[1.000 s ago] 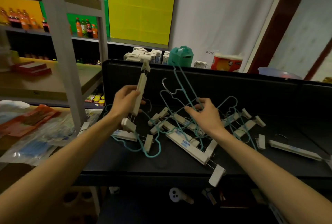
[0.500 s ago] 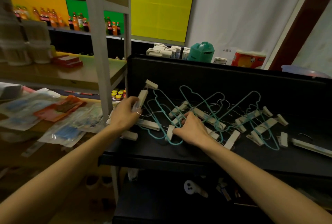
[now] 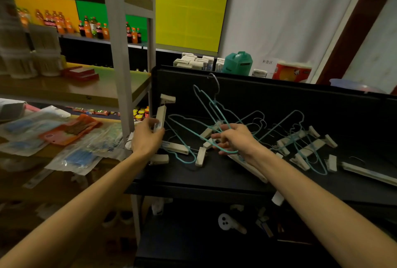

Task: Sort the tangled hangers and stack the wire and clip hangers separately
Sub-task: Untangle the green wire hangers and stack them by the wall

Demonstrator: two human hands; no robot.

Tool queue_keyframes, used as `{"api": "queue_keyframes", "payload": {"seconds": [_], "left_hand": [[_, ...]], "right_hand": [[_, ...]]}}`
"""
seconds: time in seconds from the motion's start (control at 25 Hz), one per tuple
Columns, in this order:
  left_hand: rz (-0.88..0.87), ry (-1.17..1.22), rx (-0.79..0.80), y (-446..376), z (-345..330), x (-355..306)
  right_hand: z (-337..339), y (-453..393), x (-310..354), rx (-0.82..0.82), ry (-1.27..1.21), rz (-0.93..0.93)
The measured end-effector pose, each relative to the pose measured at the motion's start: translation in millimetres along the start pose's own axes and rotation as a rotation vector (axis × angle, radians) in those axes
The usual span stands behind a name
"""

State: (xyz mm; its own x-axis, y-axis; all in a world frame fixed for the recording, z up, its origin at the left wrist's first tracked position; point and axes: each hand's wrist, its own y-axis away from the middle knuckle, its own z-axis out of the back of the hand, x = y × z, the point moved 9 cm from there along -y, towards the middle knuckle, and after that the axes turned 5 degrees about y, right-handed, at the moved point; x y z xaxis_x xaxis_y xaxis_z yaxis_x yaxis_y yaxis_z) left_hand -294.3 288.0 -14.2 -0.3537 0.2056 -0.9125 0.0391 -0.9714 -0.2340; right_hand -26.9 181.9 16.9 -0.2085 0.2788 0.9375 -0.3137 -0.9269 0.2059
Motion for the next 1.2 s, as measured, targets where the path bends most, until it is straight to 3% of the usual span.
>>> {"api": "queue_keyframes", "payload": {"seconds": [0.36, 0.6, 0.84, 0.96, 1.04, 1.12, 1.16, 1.2], "left_hand": [[-0.047, -0.010, 0.190, -10, -30, -22], [-0.019, 0.124, 0.055, -15, -40, -25], [-0.082, -0.177, 0.349, -14, -92, -40], [-0.170, -0.293, 0.258, -7, -102, -55], [-0.169, -0.055, 0.184, -2, -104, -72], [0.186, 0.541, 0.315, 4, -126, -77], [0.361, 0.728, 0.379, 8, -139, -79], [0.415, 0.770, 0.411, 7, -147, -84]], "right_hand": [[27, -11, -3, 0.203, -0.416, -0.153], [83, -19, -7, 0.156, -0.347, -0.075], [97, -23, -10, 0.184, -0.567, -0.068], [89, -24, -12, 0.226, -0.623, -0.065], [75, -24, -16, 0.256, -0.622, -0.065], [68, -29, -17, 0.227, -0.530, -0.043], [69, -30, -17, 0.183, -0.431, -0.019], [71, -31, -15, 0.140, -0.318, 0.012]]}}
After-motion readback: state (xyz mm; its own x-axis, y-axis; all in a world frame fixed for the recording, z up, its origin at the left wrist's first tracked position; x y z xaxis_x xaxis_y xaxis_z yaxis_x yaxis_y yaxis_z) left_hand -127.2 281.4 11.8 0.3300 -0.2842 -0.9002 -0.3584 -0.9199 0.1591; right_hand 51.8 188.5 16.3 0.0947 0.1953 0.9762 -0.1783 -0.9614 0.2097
